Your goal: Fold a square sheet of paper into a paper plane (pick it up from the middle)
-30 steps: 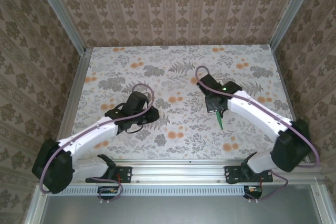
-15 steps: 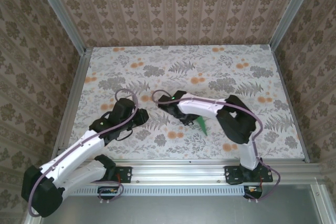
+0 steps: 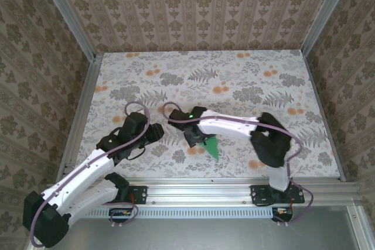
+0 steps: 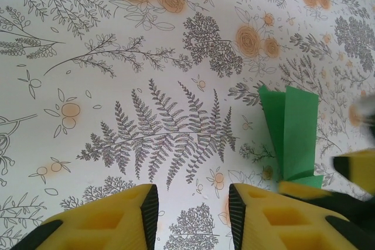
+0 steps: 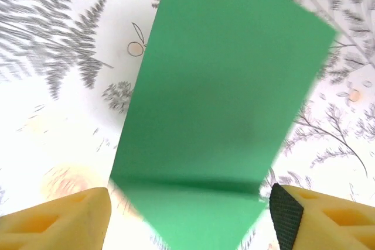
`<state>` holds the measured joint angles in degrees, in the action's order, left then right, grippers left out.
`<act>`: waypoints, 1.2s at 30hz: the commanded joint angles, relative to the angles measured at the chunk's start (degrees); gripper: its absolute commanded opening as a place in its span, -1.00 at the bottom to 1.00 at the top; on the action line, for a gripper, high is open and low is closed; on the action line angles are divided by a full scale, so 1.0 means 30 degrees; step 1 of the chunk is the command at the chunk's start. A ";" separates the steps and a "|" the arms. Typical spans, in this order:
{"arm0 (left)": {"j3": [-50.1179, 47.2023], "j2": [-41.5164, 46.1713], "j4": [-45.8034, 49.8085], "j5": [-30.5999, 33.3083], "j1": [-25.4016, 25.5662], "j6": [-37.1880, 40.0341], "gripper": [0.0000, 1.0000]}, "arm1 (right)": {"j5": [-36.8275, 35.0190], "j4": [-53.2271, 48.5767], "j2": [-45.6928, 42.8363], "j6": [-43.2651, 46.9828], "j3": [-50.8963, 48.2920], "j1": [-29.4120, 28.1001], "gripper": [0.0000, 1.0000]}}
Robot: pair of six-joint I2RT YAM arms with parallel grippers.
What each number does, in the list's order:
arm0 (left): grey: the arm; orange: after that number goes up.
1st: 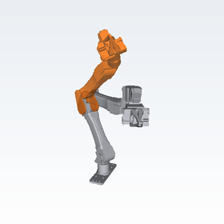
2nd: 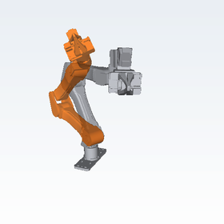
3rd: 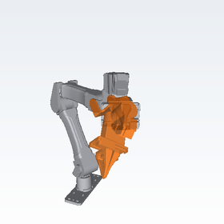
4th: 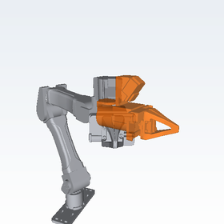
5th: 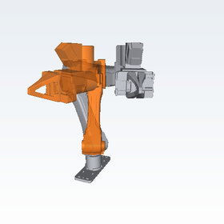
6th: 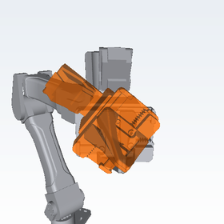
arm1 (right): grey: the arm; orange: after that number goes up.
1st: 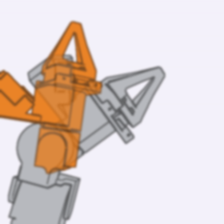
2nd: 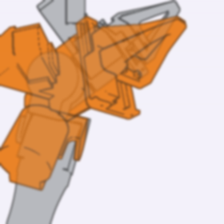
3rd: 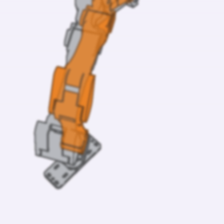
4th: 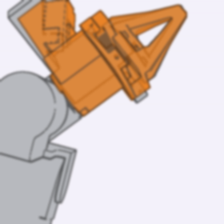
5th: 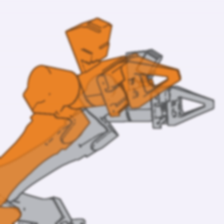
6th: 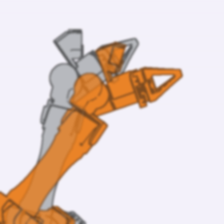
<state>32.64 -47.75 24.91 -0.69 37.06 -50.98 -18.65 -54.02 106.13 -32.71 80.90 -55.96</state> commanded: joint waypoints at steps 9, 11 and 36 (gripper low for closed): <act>0.1629 -0.0979 0.0590 -0.1084 -0.0194 0.1364 -0.15 | 0.1693 1.0646 -1.1829 -0.0793 -0.9650 0.2190 0.69; 0.1356 -0.0586 0.0319 -0.0985 -0.0217 0.1208 -0.11 | 0.2082 1.2536 -1.3425 -0.1143 -1.1676 0.3195 0.69; 0.0374 -0.2595 -0.5300 -0.2374 -0.0385 0.1042 1.00 | 1.6039 2.0483 -0.9835 -0.5462 -1.6002 0.9456 -0.40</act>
<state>34.85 -53.98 15.09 -4.95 36.23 -46.54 23.68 4.19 74.61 -46.59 33.04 -27.53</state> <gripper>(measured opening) 0.999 0.318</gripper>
